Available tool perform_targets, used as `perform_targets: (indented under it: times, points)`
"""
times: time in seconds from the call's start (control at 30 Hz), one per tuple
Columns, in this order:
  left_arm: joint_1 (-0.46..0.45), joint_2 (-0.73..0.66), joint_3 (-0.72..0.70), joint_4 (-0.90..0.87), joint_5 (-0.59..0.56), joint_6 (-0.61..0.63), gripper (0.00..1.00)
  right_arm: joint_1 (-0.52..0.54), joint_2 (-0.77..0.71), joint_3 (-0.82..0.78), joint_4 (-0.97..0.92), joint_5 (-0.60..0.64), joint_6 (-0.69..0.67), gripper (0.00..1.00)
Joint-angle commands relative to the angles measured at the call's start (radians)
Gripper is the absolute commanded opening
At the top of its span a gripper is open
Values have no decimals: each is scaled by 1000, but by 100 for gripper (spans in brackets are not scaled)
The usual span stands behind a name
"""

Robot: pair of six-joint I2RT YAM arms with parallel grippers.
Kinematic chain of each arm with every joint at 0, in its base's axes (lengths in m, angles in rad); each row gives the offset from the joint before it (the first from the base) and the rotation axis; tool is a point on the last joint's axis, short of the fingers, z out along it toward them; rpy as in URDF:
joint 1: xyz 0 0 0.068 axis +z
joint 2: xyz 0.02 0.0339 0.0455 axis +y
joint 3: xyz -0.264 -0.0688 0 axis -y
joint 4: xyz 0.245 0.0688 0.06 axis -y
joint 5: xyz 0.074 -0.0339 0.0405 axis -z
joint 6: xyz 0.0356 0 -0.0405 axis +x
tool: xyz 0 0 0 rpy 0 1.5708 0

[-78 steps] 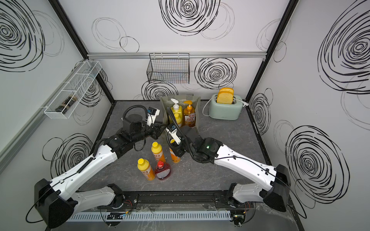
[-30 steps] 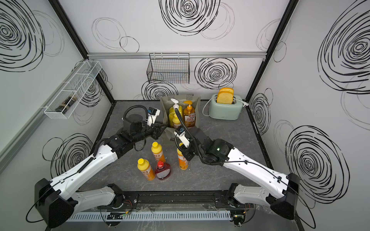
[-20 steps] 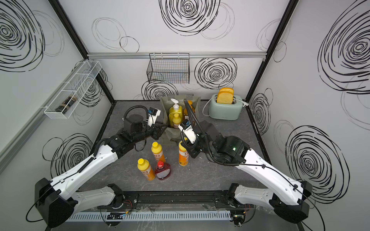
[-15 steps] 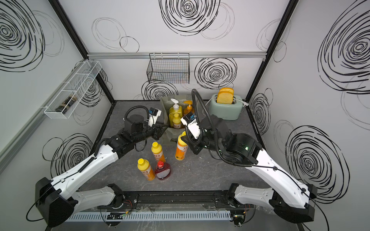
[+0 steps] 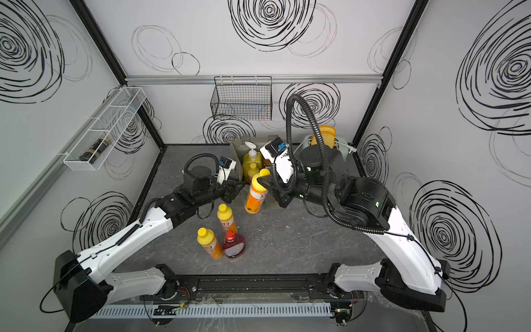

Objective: Pack dish soap into the shopping bag
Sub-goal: Place the bottle of dish soap in the shopping bag.

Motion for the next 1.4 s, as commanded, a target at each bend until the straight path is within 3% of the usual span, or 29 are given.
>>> perform_targets:
  times: [0.0, 0.17, 0.4, 0.67, 1.37]
  points:
    - [-19, 14, -3, 14, 20, 13, 36, -14, 12, 70, 119, 58, -48, 7]
    - [-22, 14, -3, 14, 18, 15, 36, -89, 54, 70, 175, 103, -93, 6]
    - [-23, 10, -1, 11, 14, 18, 36, -285, 103, -6, 278, 18, -116, 6]
    - [-25, 3, -1, 11, 16, 20, 37, -390, 129, -164, 441, -82, -101, 5]
    - [-26, -7, -1, 7, 9, 21, 37, -418, 186, -431, 736, -89, -88, 5]
